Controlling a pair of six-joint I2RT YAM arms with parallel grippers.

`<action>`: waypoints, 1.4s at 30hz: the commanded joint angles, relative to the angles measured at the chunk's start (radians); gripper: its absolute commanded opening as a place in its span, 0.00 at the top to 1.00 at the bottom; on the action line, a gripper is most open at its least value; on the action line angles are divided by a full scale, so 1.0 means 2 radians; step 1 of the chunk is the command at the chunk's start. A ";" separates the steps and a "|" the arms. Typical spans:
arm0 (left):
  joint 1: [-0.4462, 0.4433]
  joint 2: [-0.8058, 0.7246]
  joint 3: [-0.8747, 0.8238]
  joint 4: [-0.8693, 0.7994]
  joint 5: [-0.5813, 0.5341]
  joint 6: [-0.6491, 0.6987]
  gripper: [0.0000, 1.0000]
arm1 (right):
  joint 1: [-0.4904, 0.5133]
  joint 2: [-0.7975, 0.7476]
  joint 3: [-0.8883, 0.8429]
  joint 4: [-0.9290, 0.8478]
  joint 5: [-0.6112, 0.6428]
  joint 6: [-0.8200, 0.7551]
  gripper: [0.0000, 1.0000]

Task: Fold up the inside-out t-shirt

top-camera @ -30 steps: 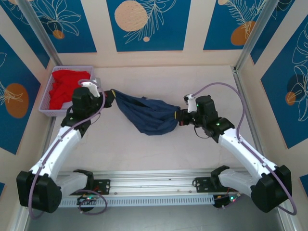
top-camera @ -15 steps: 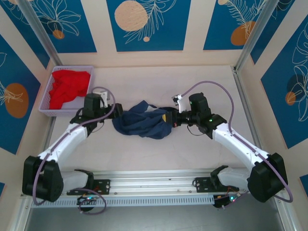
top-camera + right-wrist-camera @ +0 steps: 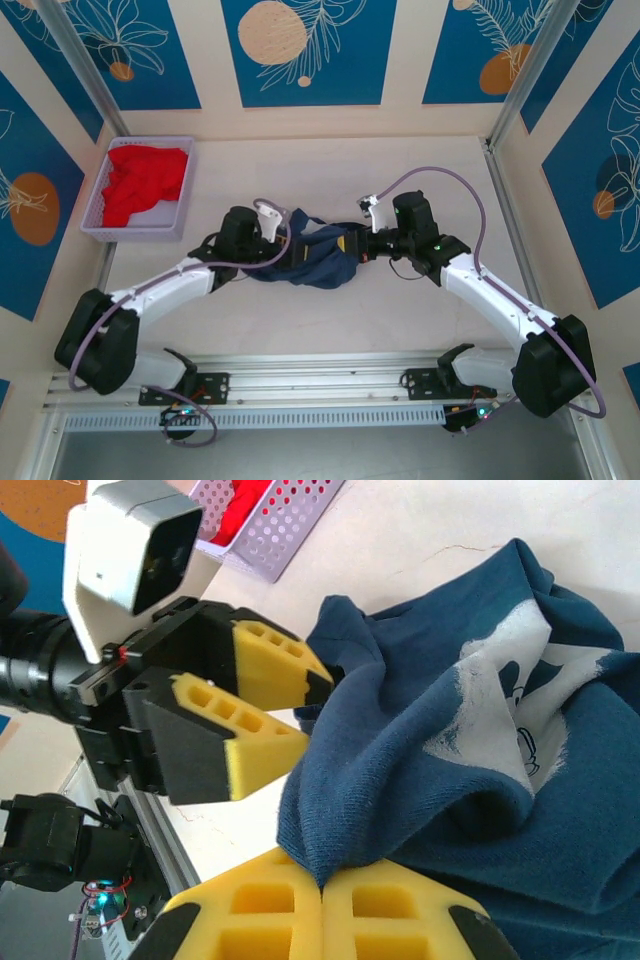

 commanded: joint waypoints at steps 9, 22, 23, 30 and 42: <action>-0.013 0.095 0.051 0.035 0.118 -0.037 0.60 | -0.010 -0.008 0.010 0.013 0.013 -0.002 1.00; 0.015 -0.035 0.034 0.093 0.068 -0.130 1.00 | -0.017 0.051 0.143 -0.169 0.210 -0.031 0.83; 0.016 -0.042 0.036 0.090 0.059 -0.139 1.00 | -0.015 0.057 0.155 -0.186 0.225 -0.034 0.77; 0.016 -0.069 0.048 0.040 -0.003 -0.143 1.00 | 0.022 0.001 0.100 -0.165 0.204 -0.062 0.54; 0.016 -0.072 0.073 0.002 -0.018 -0.127 1.00 | 0.057 0.015 -0.042 -0.074 0.306 -0.003 0.36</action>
